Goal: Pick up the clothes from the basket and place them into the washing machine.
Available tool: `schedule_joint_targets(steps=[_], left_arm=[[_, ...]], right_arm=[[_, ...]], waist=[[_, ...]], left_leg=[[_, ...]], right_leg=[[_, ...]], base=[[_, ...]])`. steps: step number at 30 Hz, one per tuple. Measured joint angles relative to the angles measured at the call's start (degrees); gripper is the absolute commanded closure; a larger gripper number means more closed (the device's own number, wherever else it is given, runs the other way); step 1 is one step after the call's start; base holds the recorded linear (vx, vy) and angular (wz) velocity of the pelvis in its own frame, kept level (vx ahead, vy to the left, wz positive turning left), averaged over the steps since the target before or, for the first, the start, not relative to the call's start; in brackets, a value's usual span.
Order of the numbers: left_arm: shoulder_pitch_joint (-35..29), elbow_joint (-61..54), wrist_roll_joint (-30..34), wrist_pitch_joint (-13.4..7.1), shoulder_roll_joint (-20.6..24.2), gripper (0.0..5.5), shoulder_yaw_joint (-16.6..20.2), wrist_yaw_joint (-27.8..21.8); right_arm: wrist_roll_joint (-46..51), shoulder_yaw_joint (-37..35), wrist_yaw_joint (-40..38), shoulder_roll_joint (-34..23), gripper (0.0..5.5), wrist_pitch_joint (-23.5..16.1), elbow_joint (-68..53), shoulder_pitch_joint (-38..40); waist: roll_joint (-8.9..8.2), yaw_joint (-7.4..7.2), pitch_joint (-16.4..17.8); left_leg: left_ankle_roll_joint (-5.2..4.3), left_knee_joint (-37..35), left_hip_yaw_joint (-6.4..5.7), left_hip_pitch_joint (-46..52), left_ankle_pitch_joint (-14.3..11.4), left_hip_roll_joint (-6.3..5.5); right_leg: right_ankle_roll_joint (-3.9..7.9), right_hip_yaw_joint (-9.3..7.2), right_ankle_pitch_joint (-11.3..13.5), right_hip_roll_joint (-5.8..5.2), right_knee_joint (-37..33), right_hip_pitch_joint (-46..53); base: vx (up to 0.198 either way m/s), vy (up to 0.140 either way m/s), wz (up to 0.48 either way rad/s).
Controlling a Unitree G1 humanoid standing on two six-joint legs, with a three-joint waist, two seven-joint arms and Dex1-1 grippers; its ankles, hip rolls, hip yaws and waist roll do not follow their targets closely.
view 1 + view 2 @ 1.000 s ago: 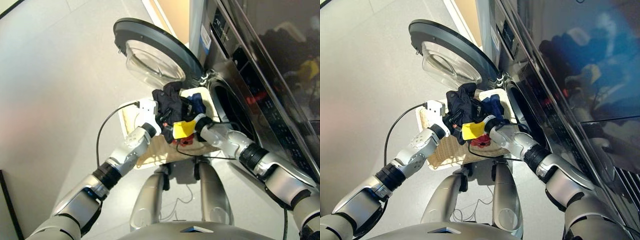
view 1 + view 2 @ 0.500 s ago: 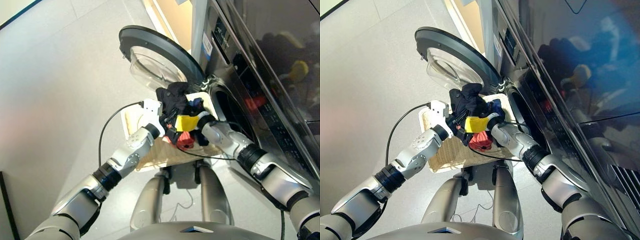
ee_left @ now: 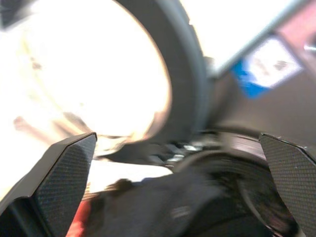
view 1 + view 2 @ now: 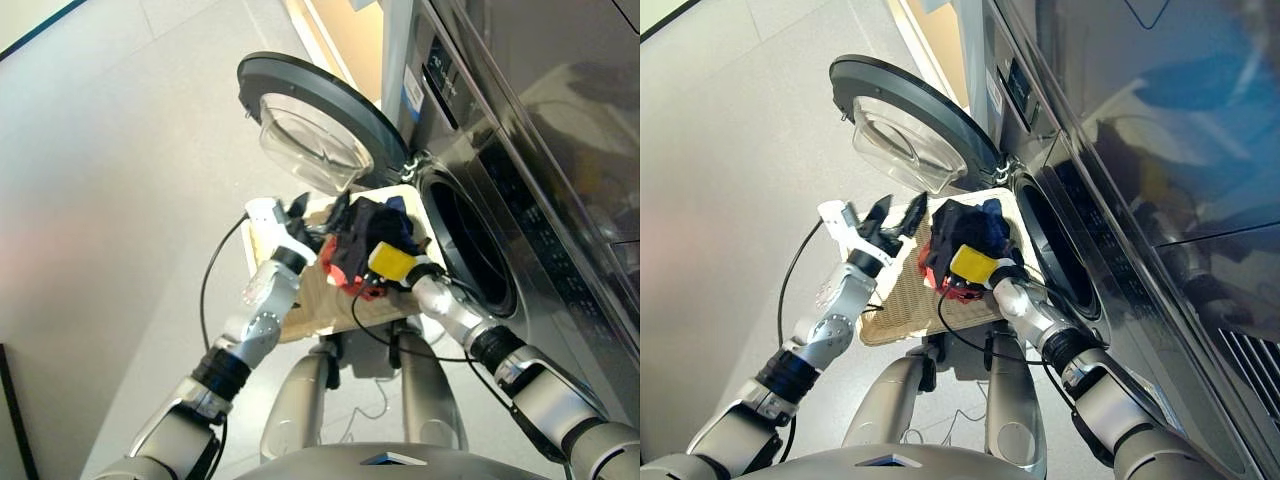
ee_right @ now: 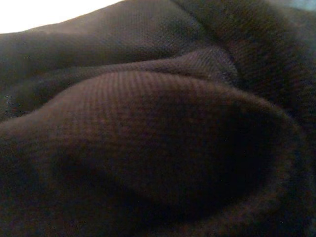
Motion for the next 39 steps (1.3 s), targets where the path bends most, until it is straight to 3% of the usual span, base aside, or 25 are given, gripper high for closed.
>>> schedule_joint_targets(steps=[4, 11, 18, 19, 20, 25, 31, 36, 39], left_arm=[[0.8, 2.1, 0.7, -1.3, -1.2, 0.00, 1.9, 1.9], [0.0, 13.5, 8.2, -2.1, -1.8, 0.00, 1.8, 6.2], [-2.9, 23.6, 14.3, -2.0, -3.2, 0.00, -1.9, 9.2], [-3.5, 24.8, 15.0, -2.1, -3.3, 0.00, -3.0, 9.5], [-4.4, 25.3, 15.7, -2.1, -3.4, 0.00, -3.9, 9.8], [-9.5, 25.8, 18.8, -2.1, -3.7, 0.00, -6.0, 10.7], [-13.1, 25.5, 20.6, -2.0, -2.2, 0.00, -7.1, 11.0], [-13.9, 25.4, 20.6, -2.0, -0.9, 0.00, -6.9, 11.2], [-14.1, 25.4, 20.6, -2.0, -1.0, 0.00, -6.9, 11.2]], right_arm=[[4.2, -3.6, -1.3, 1.2, 5.50, -0.2, 1.5, 0.5], [22.8, -12.0, -4.5, 4.8, 5.50, -0.6, 5.9, 1.7], [36.9, -16.7, -6.0, 6.8, 5.50, -4.6, 8.8, -0.7], [39.5, -17.3, -6.2, 6.8, 5.50, -5.3, 9.3, -1.8], [42.1, -18.3, -6.3, 7.1, 5.50, -6.1, 9.9, -3.4], [52.4, -24.3, -7.4, 7.1, 5.50, -9.8, 11.6, -13.3], [59.0, -28.3, -9.0, 4.4, 5.50, -10.4, 16.6, -24.1], [62.4, -33.9, -11.7, 1.6, 5.50, -13.3, 15.2, -29.8], [62.4, -36.8, -16.0, -2.3, 5.50, -16.1, 13.4, -31.3]], waist=[[-0.07, 0.04, -0.8], [0.04, 0.30, -1.0], [0.34, 1.32, -0.7], [0.50, 1.38, -0.3], [0.65, 1.36, 0.5], [1.28, 1.44, 4.3], [1.54, 1.70, 6.0], [2.26, 2.11, 6.3], [3.04, 3.40, 6.7]], left_leg=[[0.02, 0.0, 0.00, -1.1, 0.1, -0.03], [0.02, -0.2, 0.04, -2.4, 0.1, -0.08], [-0.15, 0.7, -0.10, -7.2, 0.4, -0.15], [-0.26, 1.2, -0.12, -8.0, 0.6, -0.20], [-0.26, 1.8, -0.20, -8.8, 0.5, -0.21], [-0.29, 6.3, -0.28, -15.2, -0.1, -0.42], [0.10, 16.6, 0.06, -24.5, -3.6, 0.04], [0.81, 21.3, 2.09, -29.4, -5.0, 0.17], [1.46, 22.7, 3.48, -30.5, -5.8, 0.27]], right_leg=[[-0.04, 0.00, 0.0, -0.02, 0.0, -1.1], [-0.10, -0.01, 0.1, -0.07, 0.1, -2.7], [-0.27, -0.10, 0.2, -0.18, 1.0, -7.3], [-0.96, -0.13, 0.6, -0.22, 1.3, -7.9], [-0.33, -0.15, 0.1, -0.31, 1.8, -8.7], [-0.60, -0.15, 0.0, -0.74, 5.2, -14.6], [-0.97, 0.54, -1.4, -0.75, 12.1, -22.4], [-0.76, 2.86, -1.4, -0.55, 15.3, -27.8], [-0.41, 4.84, -1.2, -0.07, 16.0, -29.4]], base=[[0.000, 0.000, 0.000], [0.000, 0.000, 0.000], [0.018, -0.002, 0.016], [0.000, 0.000, 0.000], [0.086, -0.036, 0.077], [0.000, 0.000, 0.000], [0.000, 0.000, 0.000], [0.009, 0.013, -0.034], [0.044, 0.053, -0.222]])
